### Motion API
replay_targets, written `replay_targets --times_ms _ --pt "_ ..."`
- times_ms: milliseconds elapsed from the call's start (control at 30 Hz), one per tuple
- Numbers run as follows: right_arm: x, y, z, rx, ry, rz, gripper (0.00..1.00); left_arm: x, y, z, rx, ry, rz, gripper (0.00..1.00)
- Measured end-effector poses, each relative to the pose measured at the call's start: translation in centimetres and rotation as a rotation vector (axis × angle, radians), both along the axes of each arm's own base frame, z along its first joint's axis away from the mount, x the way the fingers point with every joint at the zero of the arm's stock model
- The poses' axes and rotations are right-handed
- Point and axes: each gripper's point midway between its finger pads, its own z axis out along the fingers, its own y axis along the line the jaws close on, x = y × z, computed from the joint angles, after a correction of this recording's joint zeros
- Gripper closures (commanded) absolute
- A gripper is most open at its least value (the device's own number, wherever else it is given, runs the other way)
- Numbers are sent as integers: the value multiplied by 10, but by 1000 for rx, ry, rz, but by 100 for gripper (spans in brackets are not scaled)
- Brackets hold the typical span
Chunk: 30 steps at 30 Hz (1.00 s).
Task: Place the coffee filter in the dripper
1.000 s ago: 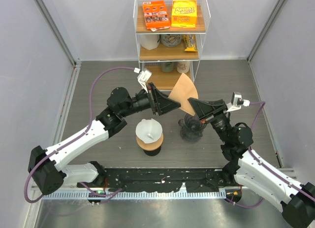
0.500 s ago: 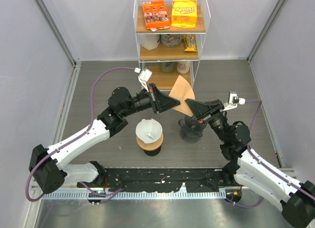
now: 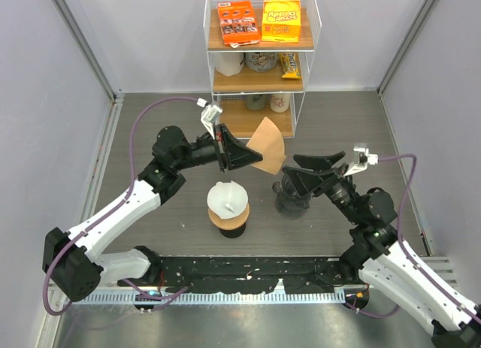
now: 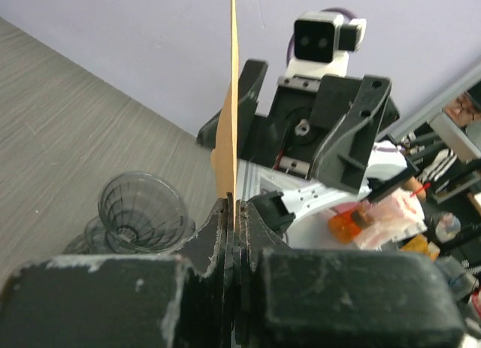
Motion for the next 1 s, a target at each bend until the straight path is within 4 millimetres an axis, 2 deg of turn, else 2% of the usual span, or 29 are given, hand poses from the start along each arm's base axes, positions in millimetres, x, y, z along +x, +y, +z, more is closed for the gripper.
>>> replay_targets --times_ms 133,200,300,433,567,700,833,1000 --pt "0 -27 -1 -76 -1 -136 4 -12 7 -5 31 -71 -104 100" --pt "3 -39 -8 -123 15 -208 4 -21 6 -8 48 -96 -175 100" --pt "13 -49 -36 -233 74 -285 4 -29 4 -9 67 -119 -257 100" --pt "22 -53 -75 -388 150 -323 4 -35 4 -11 81 -133 -314 100" --pt "24 -46 -97 -487 169 -285 4 -38 5 -15 93 -135 -330 100" --pt "16 -34 -96 -506 131 -206 4 -39 7 -17 106 -138 -328 100" --pt "2 -24 -78 -466 47 -127 4 -42 10 -16 113 -152 -316 100" --pt "-10 -25 -60 -421 -18 -105 5 -45 17 -11 118 -189 -281 100"
